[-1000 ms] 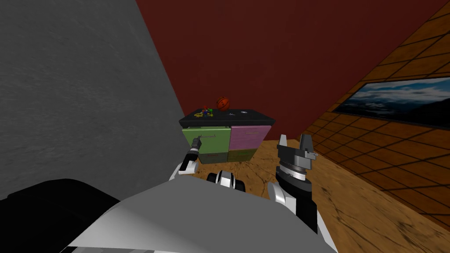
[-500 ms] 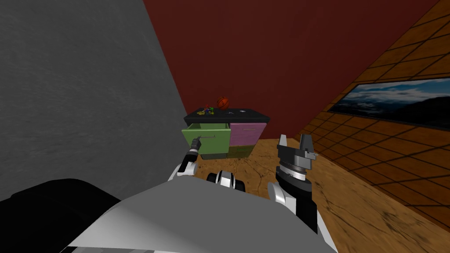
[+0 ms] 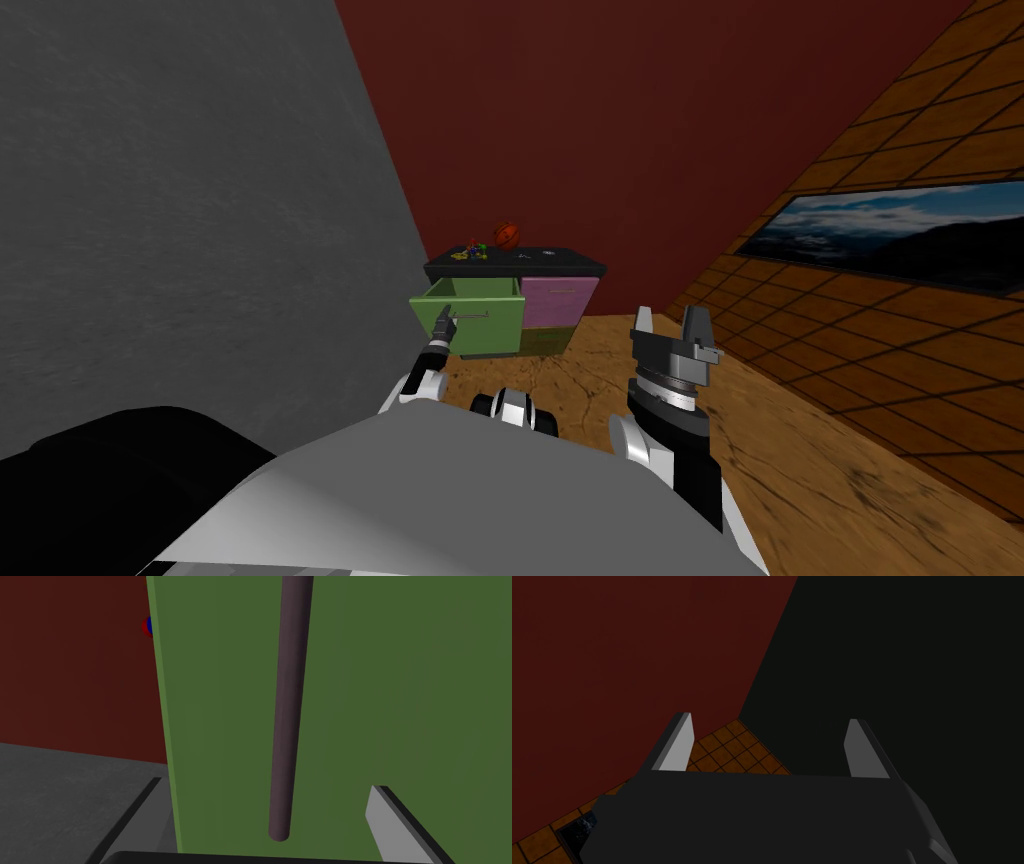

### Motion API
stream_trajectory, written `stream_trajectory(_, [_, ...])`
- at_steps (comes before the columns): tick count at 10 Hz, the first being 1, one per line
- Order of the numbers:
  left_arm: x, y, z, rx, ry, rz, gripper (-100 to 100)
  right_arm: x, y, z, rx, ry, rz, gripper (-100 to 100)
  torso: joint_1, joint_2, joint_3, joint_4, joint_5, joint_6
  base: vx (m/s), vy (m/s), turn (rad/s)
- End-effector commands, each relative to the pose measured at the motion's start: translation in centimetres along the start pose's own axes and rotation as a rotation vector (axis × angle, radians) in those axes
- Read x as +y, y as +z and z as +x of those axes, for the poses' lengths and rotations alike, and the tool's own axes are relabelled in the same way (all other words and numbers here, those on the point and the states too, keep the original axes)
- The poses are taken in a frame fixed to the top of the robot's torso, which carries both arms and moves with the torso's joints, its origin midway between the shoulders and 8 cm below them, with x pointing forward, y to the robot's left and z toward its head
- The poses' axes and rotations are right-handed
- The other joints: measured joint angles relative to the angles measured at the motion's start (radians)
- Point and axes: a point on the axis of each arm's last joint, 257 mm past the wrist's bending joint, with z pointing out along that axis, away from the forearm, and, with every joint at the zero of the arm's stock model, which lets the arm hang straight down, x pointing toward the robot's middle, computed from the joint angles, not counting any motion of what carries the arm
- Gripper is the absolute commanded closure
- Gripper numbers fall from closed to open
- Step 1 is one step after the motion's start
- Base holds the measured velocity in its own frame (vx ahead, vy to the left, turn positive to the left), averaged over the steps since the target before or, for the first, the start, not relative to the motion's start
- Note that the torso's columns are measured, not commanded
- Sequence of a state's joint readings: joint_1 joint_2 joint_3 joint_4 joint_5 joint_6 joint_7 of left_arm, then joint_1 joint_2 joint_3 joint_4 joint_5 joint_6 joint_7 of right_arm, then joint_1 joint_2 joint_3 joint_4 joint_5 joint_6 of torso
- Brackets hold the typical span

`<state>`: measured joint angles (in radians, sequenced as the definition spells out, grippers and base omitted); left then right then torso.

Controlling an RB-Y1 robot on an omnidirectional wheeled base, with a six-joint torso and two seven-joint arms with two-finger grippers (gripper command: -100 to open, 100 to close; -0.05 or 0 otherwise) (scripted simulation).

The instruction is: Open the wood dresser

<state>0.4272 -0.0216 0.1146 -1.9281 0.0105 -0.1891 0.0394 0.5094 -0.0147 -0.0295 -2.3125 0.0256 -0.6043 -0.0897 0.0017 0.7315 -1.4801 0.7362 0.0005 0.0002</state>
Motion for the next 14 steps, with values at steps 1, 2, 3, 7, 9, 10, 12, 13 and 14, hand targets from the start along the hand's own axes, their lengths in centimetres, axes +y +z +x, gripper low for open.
stream_trajectory(1, [-1.5,-0.3,-0.4,-0.007,0.001,-0.001,-100,0.0,0.0,0.0,0.0,0.0,0.0,0,-0.001,0.003,0.002,0.002,-0.001,0.0,0.032,0.005,-0.027])
stream_trajectory(2, [-2.0,-0.4,-0.5,-0.01,0.002,-0.004,-100,0.0,0.0,0.0,0.0,0.0,0.0,0,-0.001,0.005,0.003,0.002,-0.001,0.0,0.03,0.004,-0.034])
stream_trajectory(3, [-2.7,-0.6,-0.7,-0.012,0.002,-0.001,-100,0.0,0.0,0.0,0.0,0.0,0.0,0,-0.002,0.007,0.004,0.002,-0.001,0.0,0.024,0.004,-0.02])
stream_trajectory(7, [-5.1,-1.2,-1.2,-0.022,0.005,-0.001,-100,0.0,0.0,0.0,0.0,0.0,0.0,0,-0.002,0.007,0.004,0.002,-0.001,0.0,0.016,0.001,-0.025])
stream_trajectory(9, [-4.7,-1.1,-1.1,-0.021,0.004,-0.006,0,0.0,0.0,0.0,0.0,0.0,0.0,0,-0.002,0.007,0.005,0.003,-0.001,0.0,0.003,0.001,-0.002])
stream_trajectory(10, [-4.7,-1.1,-1.1,-0.021,0.004,-0.005,0,0.0,0.0,0.0,0.0,0.0,0.0,0,-0.002,0.007,0.005,0.002,-0.001,0.0,0.0,0.0,0.0])
stream_trajectory(12, [-4.6,-1.1,-1.1,-0.021,0.004,-0.006,0,0.0,0.0,0.0,0.0,0.0,0.0,0,-0.002,0.007,0.004,0.002,-0.001,0.0,0.0,0.0,0.0])
stream_trajectory(13, [-4.6,-1.1,-1.1,-0.021,0.004,-0.007,0,0.0,0.0,0.0,0.0,0.0,0.0,0,-0.002,0.007,0.004,0.002,-0.001,0.0,0.0,0.0,0.0])
stream_trajectory(14, [-4.6,-1.1,-1.1,-0.021,0.004,-0.007,0,0.0,0.0,0.0,0.0,0.0,0.0,0,-0.002,0.007,0.004,0.002,-0.001,0.0,0.0,0.0,0.0])
